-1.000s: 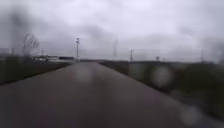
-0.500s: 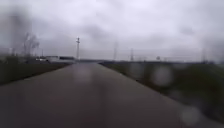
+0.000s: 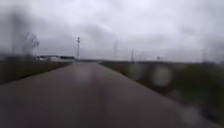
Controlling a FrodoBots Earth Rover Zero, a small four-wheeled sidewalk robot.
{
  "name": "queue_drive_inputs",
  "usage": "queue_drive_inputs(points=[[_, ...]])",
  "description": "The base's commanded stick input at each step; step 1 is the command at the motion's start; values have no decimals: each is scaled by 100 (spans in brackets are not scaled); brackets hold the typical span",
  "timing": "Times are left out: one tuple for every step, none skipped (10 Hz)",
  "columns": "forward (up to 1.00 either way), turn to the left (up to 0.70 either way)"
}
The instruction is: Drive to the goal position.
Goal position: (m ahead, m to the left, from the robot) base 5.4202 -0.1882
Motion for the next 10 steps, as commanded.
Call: queue_drive_inputs(points=[[70,35],[70,35],[70,35],[70,22],[70,0],[70,0],[70,0],[70,0],[70,0],[70,0]])
